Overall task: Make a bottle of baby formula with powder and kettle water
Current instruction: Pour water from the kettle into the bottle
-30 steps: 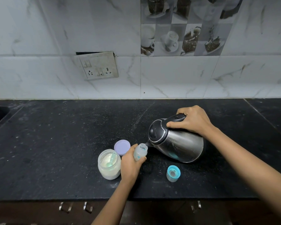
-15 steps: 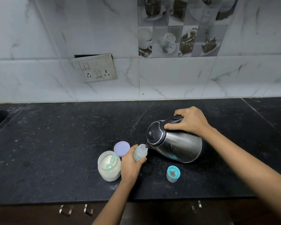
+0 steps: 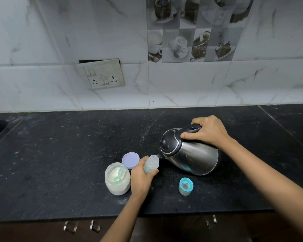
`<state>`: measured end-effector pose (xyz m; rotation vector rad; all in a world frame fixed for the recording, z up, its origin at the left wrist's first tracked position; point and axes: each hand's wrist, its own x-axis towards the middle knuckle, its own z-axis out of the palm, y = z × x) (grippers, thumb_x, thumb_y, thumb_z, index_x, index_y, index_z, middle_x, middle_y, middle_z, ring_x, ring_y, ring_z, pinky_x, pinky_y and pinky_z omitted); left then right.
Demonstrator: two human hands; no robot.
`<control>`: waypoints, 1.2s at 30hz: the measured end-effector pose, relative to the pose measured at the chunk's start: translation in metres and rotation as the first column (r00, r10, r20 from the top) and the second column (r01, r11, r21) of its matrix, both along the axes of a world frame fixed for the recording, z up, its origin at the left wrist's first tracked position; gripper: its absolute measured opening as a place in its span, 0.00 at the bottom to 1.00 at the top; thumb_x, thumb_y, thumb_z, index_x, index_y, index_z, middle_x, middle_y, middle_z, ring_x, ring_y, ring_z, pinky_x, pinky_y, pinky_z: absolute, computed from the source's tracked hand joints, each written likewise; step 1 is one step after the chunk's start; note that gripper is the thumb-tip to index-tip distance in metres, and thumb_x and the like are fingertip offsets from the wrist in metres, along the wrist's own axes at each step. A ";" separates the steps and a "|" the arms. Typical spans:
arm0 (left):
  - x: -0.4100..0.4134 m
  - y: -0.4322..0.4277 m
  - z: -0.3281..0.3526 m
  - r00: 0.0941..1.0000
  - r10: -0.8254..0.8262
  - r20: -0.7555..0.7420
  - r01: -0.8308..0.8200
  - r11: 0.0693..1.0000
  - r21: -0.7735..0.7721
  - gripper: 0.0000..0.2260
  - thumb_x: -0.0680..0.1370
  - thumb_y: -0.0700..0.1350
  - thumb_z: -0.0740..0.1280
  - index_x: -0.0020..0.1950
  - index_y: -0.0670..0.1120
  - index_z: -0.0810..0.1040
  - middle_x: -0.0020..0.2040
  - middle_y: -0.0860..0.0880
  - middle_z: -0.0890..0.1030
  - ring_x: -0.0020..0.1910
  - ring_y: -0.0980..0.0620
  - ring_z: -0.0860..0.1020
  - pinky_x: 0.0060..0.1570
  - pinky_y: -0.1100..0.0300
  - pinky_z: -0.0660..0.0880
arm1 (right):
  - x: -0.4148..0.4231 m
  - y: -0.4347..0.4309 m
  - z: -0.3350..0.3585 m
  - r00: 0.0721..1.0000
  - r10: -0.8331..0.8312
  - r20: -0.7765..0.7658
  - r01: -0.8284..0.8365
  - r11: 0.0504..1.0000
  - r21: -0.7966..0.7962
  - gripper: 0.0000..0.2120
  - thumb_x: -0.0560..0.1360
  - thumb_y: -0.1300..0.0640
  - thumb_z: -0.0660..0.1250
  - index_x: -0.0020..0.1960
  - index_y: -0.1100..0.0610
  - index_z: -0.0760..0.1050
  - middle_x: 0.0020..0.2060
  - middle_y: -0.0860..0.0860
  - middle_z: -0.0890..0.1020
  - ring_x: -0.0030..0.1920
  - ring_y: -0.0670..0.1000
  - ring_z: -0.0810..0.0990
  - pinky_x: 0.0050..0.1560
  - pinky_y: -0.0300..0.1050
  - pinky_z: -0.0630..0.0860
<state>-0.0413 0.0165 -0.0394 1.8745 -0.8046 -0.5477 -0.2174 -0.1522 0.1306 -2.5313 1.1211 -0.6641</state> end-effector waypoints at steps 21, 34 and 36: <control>-0.010 0.001 0.003 0.998 0.011 -0.054 -0.014 0.999 -0.053 0.26 0.65 0.41 0.77 0.62 0.52 0.76 0.54 0.57 0.81 0.53 0.58 0.78 0.56 0.63 0.73 | -0.002 0.003 -0.003 1.000 0.008 0.020 -0.008 1.000 0.001 0.23 0.58 0.32 0.73 0.28 0.51 0.74 0.21 0.46 0.75 0.27 0.46 0.73 0.31 0.39 0.65; -0.025 -0.013 0.005 0.989 -0.068 -0.129 0.047 0.986 -0.161 0.23 0.66 0.42 0.78 0.58 0.53 0.77 0.53 0.58 0.82 0.53 0.61 0.79 0.57 0.59 0.75 | -0.048 -0.011 -0.014 0.979 -0.113 0.168 0.092 0.988 0.127 0.20 0.58 0.34 0.73 0.32 0.51 0.77 0.25 0.43 0.79 0.29 0.43 0.76 0.32 0.42 0.71; -0.027 -0.013 0.004 0.989 -0.063 -0.136 0.040 0.986 -0.161 0.23 0.66 0.41 0.78 0.58 0.53 0.77 0.53 0.58 0.82 0.53 0.61 0.79 0.57 0.60 0.76 | -0.058 -0.017 -0.021 0.964 -0.123 0.236 0.089 0.985 0.148 0.21 0.58 0.35 0.73 0.31 0.52 0.77 0.25 0.46 0.78 0.28 0.44 0.74 0.33 0.44 0.71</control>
